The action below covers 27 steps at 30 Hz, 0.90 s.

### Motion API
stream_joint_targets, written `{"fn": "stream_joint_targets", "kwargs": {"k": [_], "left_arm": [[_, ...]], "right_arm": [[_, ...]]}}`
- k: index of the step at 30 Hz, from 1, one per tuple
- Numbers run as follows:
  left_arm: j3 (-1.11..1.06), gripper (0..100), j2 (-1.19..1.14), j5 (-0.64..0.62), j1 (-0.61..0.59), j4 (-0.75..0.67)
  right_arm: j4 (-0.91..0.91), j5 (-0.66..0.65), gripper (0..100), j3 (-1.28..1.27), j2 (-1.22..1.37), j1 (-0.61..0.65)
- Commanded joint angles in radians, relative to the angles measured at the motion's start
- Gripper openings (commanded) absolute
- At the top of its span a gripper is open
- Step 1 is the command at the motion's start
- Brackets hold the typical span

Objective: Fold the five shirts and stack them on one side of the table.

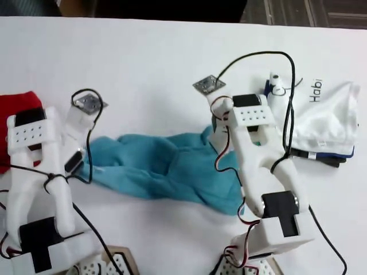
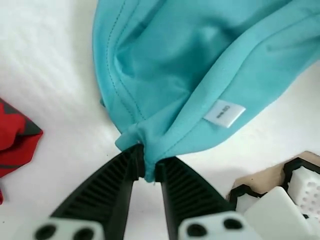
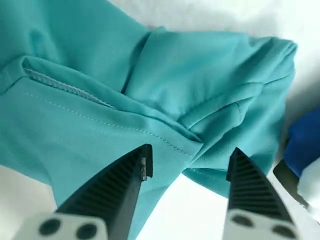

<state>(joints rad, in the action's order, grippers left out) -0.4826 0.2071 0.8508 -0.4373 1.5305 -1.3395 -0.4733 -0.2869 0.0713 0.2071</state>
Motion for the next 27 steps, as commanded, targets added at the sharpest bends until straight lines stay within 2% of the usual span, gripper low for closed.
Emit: {"fn": "stream_joint_targets", "kwargs": {"k": [1, 10, 17, 19, 27], "left_arm": [[0.008, 3, 0.023, 0.002, 0.008, -0.008], [0.005, 3, 0.023, 0.002, 0.003, -0.008], [0.008, 3, 0.023, 0.003, 0.008, -0.008], [0.01, 3, 0.023, 0.003, 0.008, -0.008], [0.012, 3, 0.023, 0.003, 0.008, -0.008]], "right_arm": [[0.036, -0.002, 24.7, -0.04, 0.008, 0.016], [0.117, -0.002, 24.1, -0.069, 0.045, 0.016], [0.116, 0.0, 1.2, -0.069, -0.064, 0.015], [0.114, 0.0, 3.5, -0.069, -0.102, 0.015], [0.082, 0.0, 2.0, -0.077, -0.189, 0.024]]}}
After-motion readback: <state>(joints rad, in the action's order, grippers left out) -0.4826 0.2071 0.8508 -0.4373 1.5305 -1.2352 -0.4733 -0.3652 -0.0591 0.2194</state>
